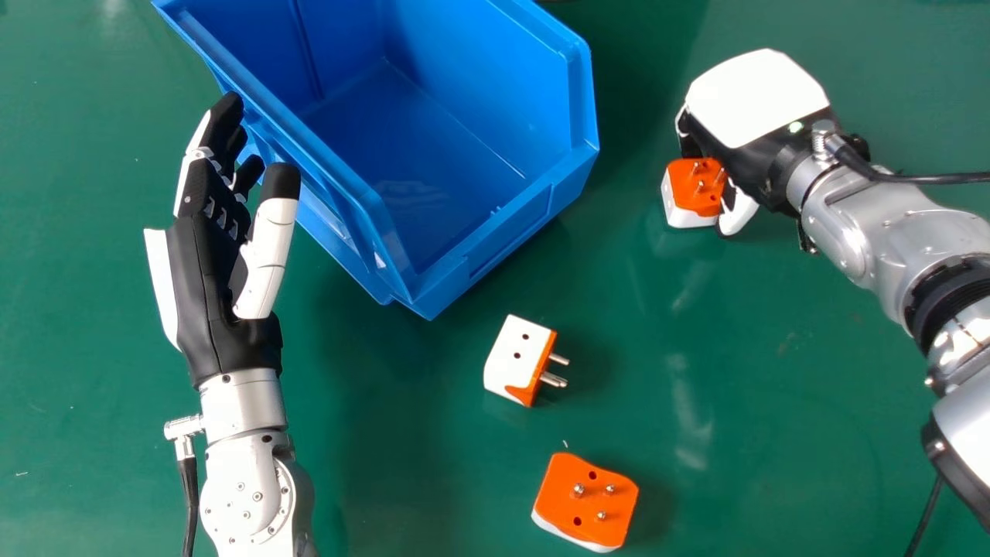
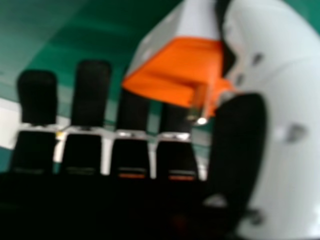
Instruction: Pick all objects and put in blue box
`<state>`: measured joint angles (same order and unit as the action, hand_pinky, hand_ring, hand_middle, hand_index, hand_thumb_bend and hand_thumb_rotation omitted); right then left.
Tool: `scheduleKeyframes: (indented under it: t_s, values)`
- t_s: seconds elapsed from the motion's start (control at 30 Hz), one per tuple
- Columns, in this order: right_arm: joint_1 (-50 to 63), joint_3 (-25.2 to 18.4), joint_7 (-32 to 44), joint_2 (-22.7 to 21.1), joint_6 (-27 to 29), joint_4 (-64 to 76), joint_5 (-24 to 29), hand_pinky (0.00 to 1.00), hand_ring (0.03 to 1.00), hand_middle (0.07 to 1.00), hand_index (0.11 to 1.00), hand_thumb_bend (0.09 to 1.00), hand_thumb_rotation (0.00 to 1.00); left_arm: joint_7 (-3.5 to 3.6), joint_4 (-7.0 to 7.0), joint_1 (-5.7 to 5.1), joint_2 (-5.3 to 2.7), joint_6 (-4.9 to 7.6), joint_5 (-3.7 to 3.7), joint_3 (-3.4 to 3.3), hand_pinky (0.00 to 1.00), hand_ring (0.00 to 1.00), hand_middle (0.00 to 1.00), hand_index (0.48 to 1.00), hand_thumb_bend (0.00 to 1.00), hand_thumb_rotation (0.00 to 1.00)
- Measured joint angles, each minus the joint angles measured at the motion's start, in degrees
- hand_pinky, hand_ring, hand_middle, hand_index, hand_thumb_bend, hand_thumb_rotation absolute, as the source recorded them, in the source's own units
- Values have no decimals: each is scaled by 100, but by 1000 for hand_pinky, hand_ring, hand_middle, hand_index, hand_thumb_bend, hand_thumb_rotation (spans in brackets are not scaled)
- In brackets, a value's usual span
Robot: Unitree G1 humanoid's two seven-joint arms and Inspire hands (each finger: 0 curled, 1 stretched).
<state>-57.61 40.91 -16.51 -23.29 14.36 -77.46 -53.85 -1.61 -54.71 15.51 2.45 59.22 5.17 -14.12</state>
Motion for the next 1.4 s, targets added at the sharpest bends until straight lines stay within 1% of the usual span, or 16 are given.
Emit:
scheduleKeyframes:
  t_s: [0.2,0.6,0.83,1.0,1.23,1.33,1.4]
  values:
    - [0,-75,127,-17,-1,13,9,311,447,556,509,490,0,1,-13,5,5,0,0,0,889,922,910,830,849,652]
    - [0,-78,137,-19,-2,51,-1,309,450,558,509,490,0,8,-23,7,16,0,4,5,889,923,910,828,854,645]
    - [0,-80,140,-19,3,51,2,308,451,563,505,490,0,-7,-28,7,27,1,-9,15,889,923,911,827,856,649]
    - [0,-83,147,-19,3,51,7,307,451,566,507,489,0,3,-27,7,24,1,0,16,889,923,911,827,858,647]
    - [0,-190,174,-19,37,60,177,306,451,566,507,489,0,2,-27,7,23,1,1,17,890,924,911,827,859,648]
    - [0,-210,194,-19,33,71,198,306,450,565,508,489,0,24,-27,7,20,1,34,17,891,924,911,827,858,647]
    - [-1,-292,209,-19,50,83,247,307,450,562,509,489,0,27,-27,7,20,0,37,18,893,925,912,828,859,646]
